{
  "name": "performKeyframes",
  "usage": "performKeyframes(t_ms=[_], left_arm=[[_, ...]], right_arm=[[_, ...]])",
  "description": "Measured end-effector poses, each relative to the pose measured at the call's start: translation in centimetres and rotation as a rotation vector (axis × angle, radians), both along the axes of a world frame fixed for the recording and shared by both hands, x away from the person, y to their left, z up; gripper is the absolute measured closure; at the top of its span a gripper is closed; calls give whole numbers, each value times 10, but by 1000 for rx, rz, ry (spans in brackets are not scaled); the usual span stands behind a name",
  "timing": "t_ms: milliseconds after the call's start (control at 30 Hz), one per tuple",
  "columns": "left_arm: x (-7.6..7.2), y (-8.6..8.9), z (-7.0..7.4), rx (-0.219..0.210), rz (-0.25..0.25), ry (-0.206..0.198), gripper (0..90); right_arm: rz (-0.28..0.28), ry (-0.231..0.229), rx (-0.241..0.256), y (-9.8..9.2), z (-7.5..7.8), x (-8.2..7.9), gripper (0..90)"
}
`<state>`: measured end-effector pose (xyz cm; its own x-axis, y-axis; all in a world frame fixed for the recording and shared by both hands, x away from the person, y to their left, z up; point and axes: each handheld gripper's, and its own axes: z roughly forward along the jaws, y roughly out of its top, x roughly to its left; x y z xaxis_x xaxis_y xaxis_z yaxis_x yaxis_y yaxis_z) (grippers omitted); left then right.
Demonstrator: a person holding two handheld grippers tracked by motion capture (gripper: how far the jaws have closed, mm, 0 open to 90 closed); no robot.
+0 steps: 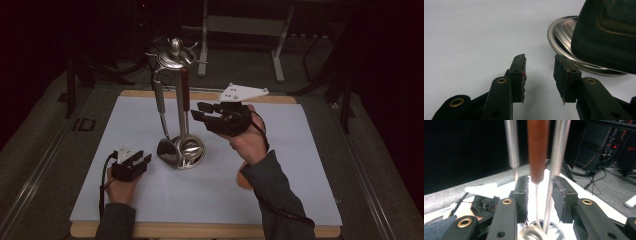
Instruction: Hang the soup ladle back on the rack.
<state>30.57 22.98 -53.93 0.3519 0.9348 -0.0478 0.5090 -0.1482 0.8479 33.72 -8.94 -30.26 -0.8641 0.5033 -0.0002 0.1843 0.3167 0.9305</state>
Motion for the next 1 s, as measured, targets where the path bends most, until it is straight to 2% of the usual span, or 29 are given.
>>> performKeyframes(t_ms=[200,333,367,400,433,467,500,533,600,633,733,767,800,833,933,967,1000], left_arm=[[-1,0,0,1,2,-15,623],[-2,0,0,6,4,-21,624],[-2,0,0,5,6,-23,623],[-2,0,0,5,6,-23,623],[-3,0,1,8,5,-24,623],[-3,0,1,8,5,-24,623],[-3,0,0,4,6,-30,624],[-3,0,0,4,6,-30,625],[-3,0,1,3,6,-33,626],[-3,0,1,3,5,-32,628],[-4,1,1,-4,7,-36,644],[-4,1,1,-9,8,-36,647],[-4,1,1,-12,9,-39,647],[-4,2,1,-18,11,-41,652],[-5,3,1,-23,15,-50,664],[-7,3,2,-43,20,-71,674],[-7,3,2,-43,20,-71,684]], right_arm=[[-33,16,-13,-17,-6,2,667],[-60,43,-49,-30,-11,5,666],[-76,63,-88,-34,-15,7,649],[-76,63,-88,-34,-15,7,649],[-88,87,-155,-36,-22,9,626],[-88,87,-155,-36,-22,9,626],[-119,83,-213,-37,-27,10,620],[-119,83,-213,-37,-27,10,620],[-147,91,-273,-40,-37,11,610],[-152,97,-286,-41,-40,11,608],[-162,104,-299,-45,-47,12,601],[-177,116,-309,-51,-55,12,599],[-177,116,-309,-51,-55,12,599],[-188,132,-318,-58,-63,12,595],[-200,147,-317,-65,-70,13,595],[-211,159,-319,-73,-77,13,588],[-211,159,-319,-73,-77,13,588]])
